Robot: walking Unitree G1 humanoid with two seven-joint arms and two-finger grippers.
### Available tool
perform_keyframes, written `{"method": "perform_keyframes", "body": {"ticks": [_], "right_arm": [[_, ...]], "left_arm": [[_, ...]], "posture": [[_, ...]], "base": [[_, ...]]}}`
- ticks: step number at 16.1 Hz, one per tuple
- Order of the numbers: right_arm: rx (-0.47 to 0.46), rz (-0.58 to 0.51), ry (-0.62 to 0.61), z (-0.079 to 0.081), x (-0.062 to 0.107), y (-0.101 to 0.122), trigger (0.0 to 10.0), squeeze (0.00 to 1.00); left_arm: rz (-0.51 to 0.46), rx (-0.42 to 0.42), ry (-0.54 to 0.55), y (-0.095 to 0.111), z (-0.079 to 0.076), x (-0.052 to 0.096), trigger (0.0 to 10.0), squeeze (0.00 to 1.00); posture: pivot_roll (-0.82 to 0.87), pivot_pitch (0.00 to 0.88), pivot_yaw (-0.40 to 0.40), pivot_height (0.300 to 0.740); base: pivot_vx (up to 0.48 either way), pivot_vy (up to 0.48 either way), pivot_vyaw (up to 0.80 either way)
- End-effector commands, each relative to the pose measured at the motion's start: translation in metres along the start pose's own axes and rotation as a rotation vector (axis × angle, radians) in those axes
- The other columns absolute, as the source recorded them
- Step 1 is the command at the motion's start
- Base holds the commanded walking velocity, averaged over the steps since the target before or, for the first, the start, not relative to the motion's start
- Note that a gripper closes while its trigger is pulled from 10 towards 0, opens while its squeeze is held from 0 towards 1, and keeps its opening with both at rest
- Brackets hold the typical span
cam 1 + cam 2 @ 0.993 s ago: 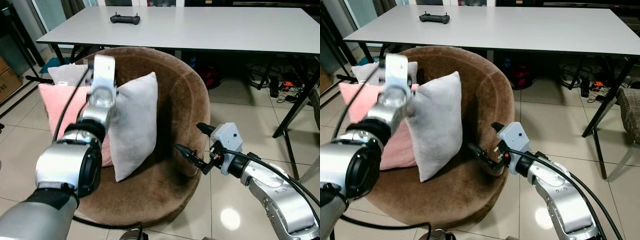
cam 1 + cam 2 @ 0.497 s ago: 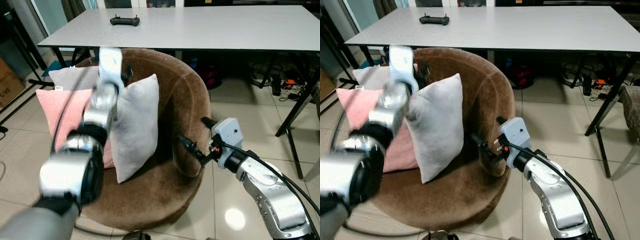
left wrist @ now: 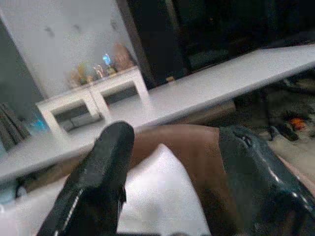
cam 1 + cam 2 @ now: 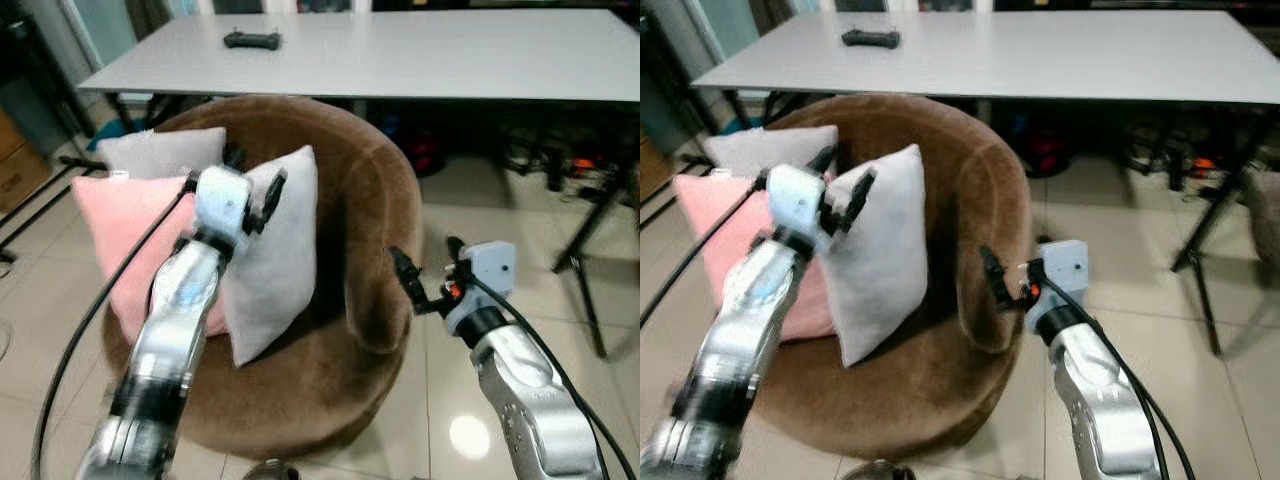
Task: Move the pillow to the sofa from floor
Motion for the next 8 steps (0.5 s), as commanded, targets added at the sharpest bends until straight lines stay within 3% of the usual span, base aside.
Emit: {"method": "perform_keyframes", "body": {"ticks": [1, 2, 4, 6, 8], "right_arm": [[0.012, -0.020, -0.075, -0.009, 0.004, 0.003, 10.0, 0.00], [0.011, 0.003, -0.130, -0.016, 0.005, -0.001, 10.0, 0.00], [-0.010, 0.055, -0.174, -0.021, 0.005, -0.010, 10.0, 0.00], [-0.015, 0.091, -0.193, -0.024, 0.000, -0.014, 10.0, 0.00], [0.004, 0.092, -0.204, -0.025, 0.000, -0.014, 10.0, 0.00]], "left_arm": [[0.043, 0.001, 0.023, -0.004, 0.003, 0.010, 10.0, 0.15], [0.097, 0.004, 0.046, -0.012, 0.003, 0.026, 10.0, 0.15], [0.151, 0.013, 0.065, -0.016, 0.003, 0.038, 10.0, 0.15], [0.226, -0.049, 0.077, -0.027, 0.007, 0.043, 10.0, 0.16], [0.236, -0.006, 0.114, -0.027, 0.007, 0.043, 10.0, 0.16]], "posture": [[-0.05, 0.000, 0.083, 0.740], [-0.04, 0.000, 0.074, 0.740], [-0.04, 0.000, 0.073, 0.740], [-0.03, 0.000, 0.056, 0.740], [-0.03, 0.000, 0.052, 0.740]], "base": [[0.000, 0.000, -0.74], [0.000, 0.000, -0.74], [0.000, 0.000, -0.74], [0.000, 0.000, -0.75], [0.000, 0.000, -0.74]]}}
Point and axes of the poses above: a point about 5 cm out from each wrist's last joint towards the gripper, its own x axis pointing back from the gripper into the wrist, its own y axis along the axis of the wrist's last joint, z = x × y, the point moved 1 cm from there along -x, pointing out of the wrist towards the gripper, and after that the axes turned 2 degrees about x, right-handed, at the moved point
